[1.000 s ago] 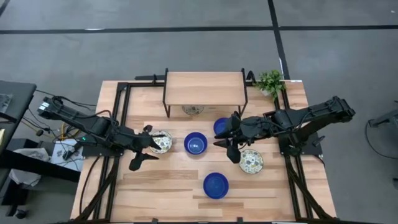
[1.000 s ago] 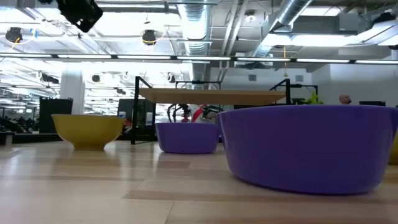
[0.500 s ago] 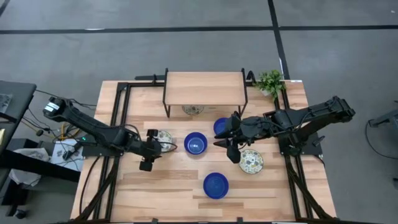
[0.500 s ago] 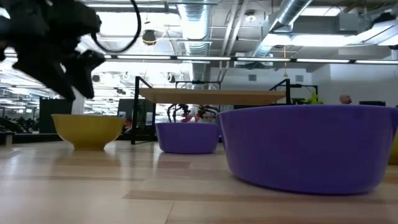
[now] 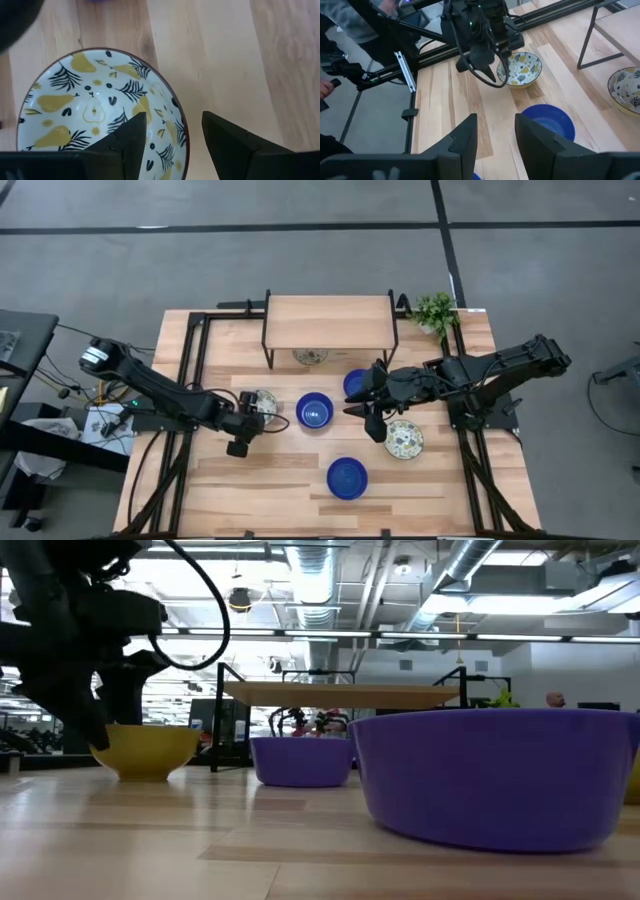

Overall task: Pick & Place Mini bowls
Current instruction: Put the bottom left white bowl on the shelf

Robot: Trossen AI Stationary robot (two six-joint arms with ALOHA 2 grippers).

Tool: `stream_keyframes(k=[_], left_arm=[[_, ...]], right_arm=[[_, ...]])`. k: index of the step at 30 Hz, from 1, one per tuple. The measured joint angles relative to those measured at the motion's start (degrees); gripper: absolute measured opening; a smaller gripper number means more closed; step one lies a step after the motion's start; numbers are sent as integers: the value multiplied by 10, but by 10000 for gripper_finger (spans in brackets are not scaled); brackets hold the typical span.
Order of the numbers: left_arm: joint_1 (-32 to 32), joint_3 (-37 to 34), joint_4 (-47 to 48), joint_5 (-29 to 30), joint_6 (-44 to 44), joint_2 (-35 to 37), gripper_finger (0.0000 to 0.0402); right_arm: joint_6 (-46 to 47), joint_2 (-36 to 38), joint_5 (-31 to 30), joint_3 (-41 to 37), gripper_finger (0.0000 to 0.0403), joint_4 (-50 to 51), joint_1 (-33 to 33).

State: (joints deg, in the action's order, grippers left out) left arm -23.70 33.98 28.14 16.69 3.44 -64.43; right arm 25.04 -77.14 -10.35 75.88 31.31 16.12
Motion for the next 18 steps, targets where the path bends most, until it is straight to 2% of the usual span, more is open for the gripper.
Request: stream_keyframes(k=[5,9,13,18], left_arm=[[0,0,0,0,0,-9,190],[0,0,0,1,0,-13,170],[0,0,0,14,0,-13,125],[0,0,0,17,0,-13,46]], right_arm=[[0,0,0,0,120,0,0],[0,0,0,0,120,0,0],[0,0,0,0,120,0,0],[0,0,0,0,120,0,0]])
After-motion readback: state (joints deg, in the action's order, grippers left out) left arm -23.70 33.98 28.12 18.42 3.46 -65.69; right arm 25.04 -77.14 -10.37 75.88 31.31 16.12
